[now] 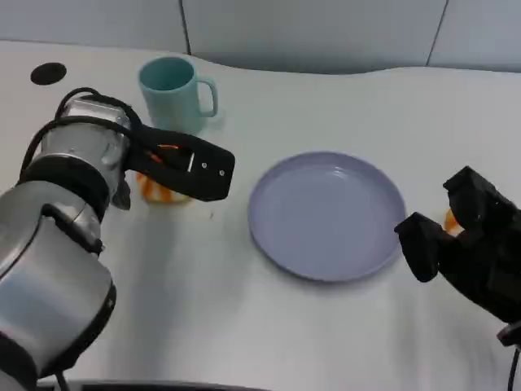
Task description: Grasp the bread from the table and place it into the plate.
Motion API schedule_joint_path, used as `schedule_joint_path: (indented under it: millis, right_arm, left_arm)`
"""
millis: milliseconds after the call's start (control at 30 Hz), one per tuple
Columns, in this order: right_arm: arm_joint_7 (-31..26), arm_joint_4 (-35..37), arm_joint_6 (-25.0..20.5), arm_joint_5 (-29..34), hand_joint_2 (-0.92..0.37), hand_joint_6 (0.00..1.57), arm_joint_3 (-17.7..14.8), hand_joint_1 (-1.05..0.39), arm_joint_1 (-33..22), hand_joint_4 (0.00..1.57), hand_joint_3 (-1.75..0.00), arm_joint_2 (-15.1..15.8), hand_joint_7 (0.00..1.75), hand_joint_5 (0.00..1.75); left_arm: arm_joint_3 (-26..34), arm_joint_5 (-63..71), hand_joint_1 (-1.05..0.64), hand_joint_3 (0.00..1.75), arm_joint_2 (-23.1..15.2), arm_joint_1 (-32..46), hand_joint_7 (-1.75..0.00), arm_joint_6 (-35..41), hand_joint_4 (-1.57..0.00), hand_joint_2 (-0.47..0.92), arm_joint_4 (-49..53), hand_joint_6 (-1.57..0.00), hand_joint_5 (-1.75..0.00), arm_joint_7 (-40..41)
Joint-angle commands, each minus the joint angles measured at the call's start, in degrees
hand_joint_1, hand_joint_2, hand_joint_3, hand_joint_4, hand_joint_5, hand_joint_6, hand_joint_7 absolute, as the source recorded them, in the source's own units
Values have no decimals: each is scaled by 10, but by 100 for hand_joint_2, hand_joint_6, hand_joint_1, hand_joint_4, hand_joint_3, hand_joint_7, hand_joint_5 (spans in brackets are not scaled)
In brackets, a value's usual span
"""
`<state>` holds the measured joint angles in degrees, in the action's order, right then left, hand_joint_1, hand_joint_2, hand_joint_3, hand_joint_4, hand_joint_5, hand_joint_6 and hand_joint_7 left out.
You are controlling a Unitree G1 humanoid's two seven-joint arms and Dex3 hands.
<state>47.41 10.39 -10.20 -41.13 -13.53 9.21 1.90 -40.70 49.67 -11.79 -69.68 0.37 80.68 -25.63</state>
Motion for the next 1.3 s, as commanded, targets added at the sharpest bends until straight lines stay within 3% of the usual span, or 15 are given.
schedule_joint_path:
  millis: [33, 200, 300, 433, 567, 833, 900, 1000, 1200, 1300]
  right_arm:
    - [7, 4, 11, -1, -84, 66, -10, -41, -4, 86, 0, 11, 175, 175]
    - [8, 5, 12, -1, -84, 66, -10, -41, -4, 86, 0, 11, 175, 175]
    - [3, -3, 3, -3, -84, 66, -10, -41, -8, 86, 0, 13, 175, 175]
    - [4, -2, 4, -5, -84, 66, -10, -40, -9, 86, 0, 11, 174, 175]
    - [8, 4, 2, -10, -84, 65, -13, -40, -5, 86, 0, 10, 175, 175]
    - [9, 6, 5, -10, -84, 66, -13, -39, -4, 85, 0, 10, 175, 175]
    - [6, -1, 7, -5, -84, 66, -11, -41, -7, 86, -1, 13, 174, 175]
    - [11, 2, 5, -9, -85, 66, -13, -39, -6, 86, -1, 13, 174, 175]
    - [12, 7, 8, -9, -85, 68, -13, -40, -2, 85, 0, 12, 169, 175]
    - [6, 2, 13, -4, -85, 69, -12, -41, -5, 85, 0, 11, 168, 175]
  left_arm:
    - [-16, 22, -40, 9, -14, 12, -3, -9, -49, 92, -2, -52, -5, 69]
    - [-18, 22, -43, 8, -15, 12, -3, -11, -51, 92, -1, -53, -5, 77]
    - [-25, 27, -33, 13, -5, 22, -1, 1, -40, 92, 5, -44, -1, 31]
    - [-15, 16, -38, 17, -4, 29, -3, 3, -42, 92, 4, -53, -2, 24]
    - [-1, 4, -36, 18, 1, 34, 0, 16, -35, 92, 6, -48, 0, -17]
    - [-4, 14, -31, 22, 1, 34, -1, 13, -38, 92, 5, -49, -1, -28]
    - [-38, 46, -31, 12, 3, 53, -2, 12, -47, 89, 4, -61, -3, 14]
    - [-54, 60, -23, 4, 7, 66, -4, 16, -62, 91, 6, -78, -4, 8]
    - [-66, 67, -23, 1, 5, 74, -2, -2, -69, 92, 6, -82, -3, 0]
    - [-64, 63, -27, 1, -2, 79, 0, -23, -47, 92, 7, -63, 0, -9]
